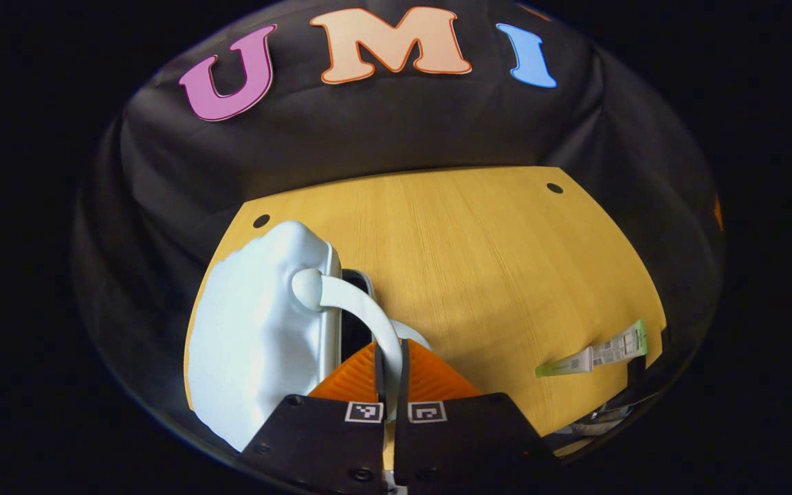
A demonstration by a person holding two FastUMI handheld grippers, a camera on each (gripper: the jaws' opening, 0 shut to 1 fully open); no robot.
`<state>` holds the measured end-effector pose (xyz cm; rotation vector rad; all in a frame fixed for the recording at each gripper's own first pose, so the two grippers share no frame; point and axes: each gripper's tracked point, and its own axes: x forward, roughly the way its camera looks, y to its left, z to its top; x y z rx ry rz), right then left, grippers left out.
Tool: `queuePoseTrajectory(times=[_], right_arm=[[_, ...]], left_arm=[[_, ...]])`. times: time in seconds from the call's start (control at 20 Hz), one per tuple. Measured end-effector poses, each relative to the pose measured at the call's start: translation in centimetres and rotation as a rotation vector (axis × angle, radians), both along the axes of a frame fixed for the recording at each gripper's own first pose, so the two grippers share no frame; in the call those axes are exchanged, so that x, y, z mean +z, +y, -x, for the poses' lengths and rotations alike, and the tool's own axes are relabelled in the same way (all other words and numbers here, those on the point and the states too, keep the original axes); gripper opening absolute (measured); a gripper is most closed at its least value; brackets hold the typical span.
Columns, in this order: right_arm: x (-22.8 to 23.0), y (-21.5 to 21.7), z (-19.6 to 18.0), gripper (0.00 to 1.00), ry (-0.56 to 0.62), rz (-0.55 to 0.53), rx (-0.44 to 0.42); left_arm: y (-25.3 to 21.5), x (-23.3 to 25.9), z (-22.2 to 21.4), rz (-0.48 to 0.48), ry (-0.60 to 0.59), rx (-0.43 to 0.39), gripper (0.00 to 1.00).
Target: First open the suitcase, pack the skin care products into it, and then close the suitcase.
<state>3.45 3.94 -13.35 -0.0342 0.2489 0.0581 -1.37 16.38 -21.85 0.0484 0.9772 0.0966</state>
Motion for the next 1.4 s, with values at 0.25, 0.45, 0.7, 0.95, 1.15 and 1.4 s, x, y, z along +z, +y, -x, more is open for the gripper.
queuePoseTrajectory(times=[0.25,0.45,0.7,0.95,1.15,1.4], right_arm=[[-0.2,1.1,-0.6,0.99,0.001,-0.022,0.024],[0.1,2.0,-0.8,0.99,-0.007,-0.022,0.04],[0.2,3.1,-0.8,0.99,-0.009,-0.022,0.046],[-0.2,4.5,-0.8,0.99,-0.006,-0.018,0.047],[-0.6,6.3,-0.8,0.99,-0.004,-0.026,0.043],[-1.3,8.6,-1.0,0.99,-0.001,-0.028,0.024]], left_arm=[[4.5,5.5,-1.2,-0.035,-0.096,0.041,0.0],[8.3,8.7,-1.0,-0.03,-0.139,0.074,0.0],[13.9,11.3,-0.9,-0.064,-0.201,0.132,0.0],[18.6,13.0,-0.4,-0.094,-0.261,0.177,0.0],[23.1,13.6,-0.2,-0.146,-0.296,0.201,0.0],[28.3,14.0,0.2,-0.095,-0.348,0.269,0.0]])
